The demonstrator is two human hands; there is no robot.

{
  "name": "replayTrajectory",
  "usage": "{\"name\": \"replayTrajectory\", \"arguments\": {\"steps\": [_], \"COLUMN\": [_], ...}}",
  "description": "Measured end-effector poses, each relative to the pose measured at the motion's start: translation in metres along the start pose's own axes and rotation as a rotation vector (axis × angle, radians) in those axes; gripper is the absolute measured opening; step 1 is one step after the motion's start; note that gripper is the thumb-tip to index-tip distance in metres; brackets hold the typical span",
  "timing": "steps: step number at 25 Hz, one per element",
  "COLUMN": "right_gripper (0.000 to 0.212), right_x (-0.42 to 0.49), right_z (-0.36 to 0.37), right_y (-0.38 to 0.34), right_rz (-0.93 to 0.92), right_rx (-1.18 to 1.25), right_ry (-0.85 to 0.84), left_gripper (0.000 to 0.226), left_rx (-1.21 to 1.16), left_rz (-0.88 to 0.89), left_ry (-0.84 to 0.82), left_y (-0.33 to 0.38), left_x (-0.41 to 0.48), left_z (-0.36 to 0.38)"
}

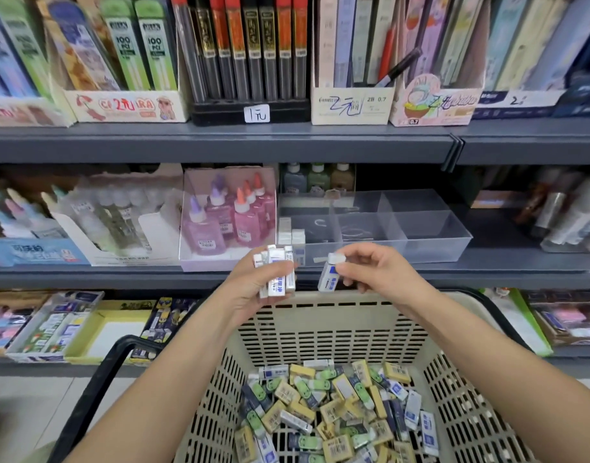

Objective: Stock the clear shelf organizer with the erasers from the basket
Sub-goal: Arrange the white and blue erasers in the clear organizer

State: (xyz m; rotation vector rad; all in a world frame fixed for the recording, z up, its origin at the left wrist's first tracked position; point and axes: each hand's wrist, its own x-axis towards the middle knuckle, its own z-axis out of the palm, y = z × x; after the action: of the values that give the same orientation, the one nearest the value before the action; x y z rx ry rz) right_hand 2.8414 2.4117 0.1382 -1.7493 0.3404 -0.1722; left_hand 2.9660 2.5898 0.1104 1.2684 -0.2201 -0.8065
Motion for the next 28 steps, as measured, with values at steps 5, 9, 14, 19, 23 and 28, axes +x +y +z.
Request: {"name": "replayTrajectory", "arguments": {"steps": [5, 9, 14, 19, 23, 28], "right_gripper": [0.011, 0.021, 0.025, 0.025, 0.032, 0.028], "right_x": [0.053, 0.1, 0.127, 0.132, 0.131, 0.109], "right_z": [-0.004, 0.006, 0.018, 0.027, 0.027, 0.028], "right_y": [-0.025, -0.032, -0.028, -0.019, -0.019, -0.028], "right_rz": [-0.109, -0.091, 0.001, 0.042, 0.041, -0.131], "right_rx": [-0.255, -0.581, -0.72, -0.901, -0.973, -0.87], "right_ry": [0.236, 0.255, 0.17, -0.051, -0.176, 0.018], "left_gripper": [0.035, 0.031, 0.039, 0.039, 0.039, 0.032], "left_rx": [0.02, 0.047, 0.052, 0.053, 0.064, 0.037], "left_rz": [0.059, 0.088, 0.126, 0.126, 0.11, 0.112], "left_ry": [0.101, 0.12, 0.174, 0.183, 0.184, 0.169], "left_y": [0.008, 0.008, 0.007, 0.006, 0.009, 0.015], "left_x": [0.013, 0.02, 0.027, 0.033, 0.034, 0.032], "left_z": [-0.008, -0.011, -0.023, -0.025, -0.019, -0.016]}}
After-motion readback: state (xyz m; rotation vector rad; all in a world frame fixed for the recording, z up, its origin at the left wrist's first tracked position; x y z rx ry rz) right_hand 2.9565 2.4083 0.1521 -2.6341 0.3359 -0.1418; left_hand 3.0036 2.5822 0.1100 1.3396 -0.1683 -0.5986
